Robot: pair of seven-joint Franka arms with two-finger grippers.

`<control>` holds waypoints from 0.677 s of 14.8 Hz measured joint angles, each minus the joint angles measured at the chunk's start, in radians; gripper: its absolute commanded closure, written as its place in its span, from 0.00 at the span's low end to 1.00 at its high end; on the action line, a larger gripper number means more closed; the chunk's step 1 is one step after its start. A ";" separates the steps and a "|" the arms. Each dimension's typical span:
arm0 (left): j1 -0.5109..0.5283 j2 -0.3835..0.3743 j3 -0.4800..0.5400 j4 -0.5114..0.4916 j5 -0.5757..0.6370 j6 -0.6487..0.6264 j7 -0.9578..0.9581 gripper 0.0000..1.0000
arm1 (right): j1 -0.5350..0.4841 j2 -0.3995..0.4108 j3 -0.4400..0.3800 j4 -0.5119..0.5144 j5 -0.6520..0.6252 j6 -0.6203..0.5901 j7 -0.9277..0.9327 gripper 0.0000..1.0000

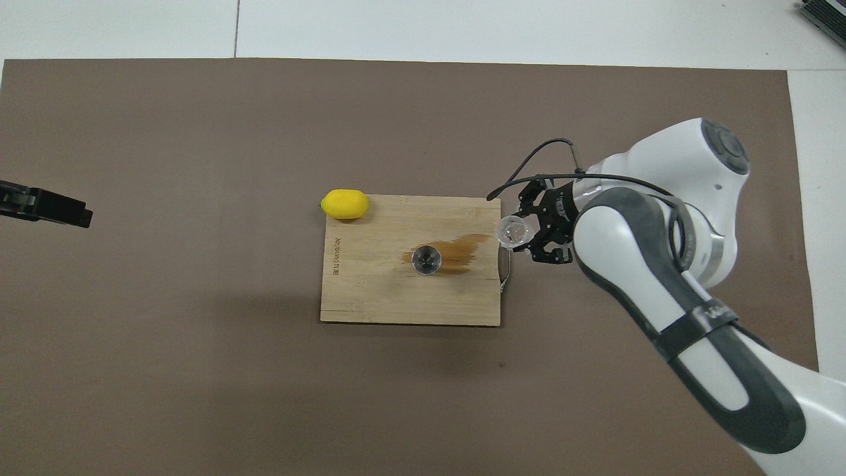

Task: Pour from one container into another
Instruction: 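Carry the glass cup back toward its starting spot with the right gripper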

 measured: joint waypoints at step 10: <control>0.000 0.000 0.000 0.000 0.000 0.000 0.000 0.00 | -0.305 0.049 -0.002 -0.134 0.155 -0.012 -0.411 1.00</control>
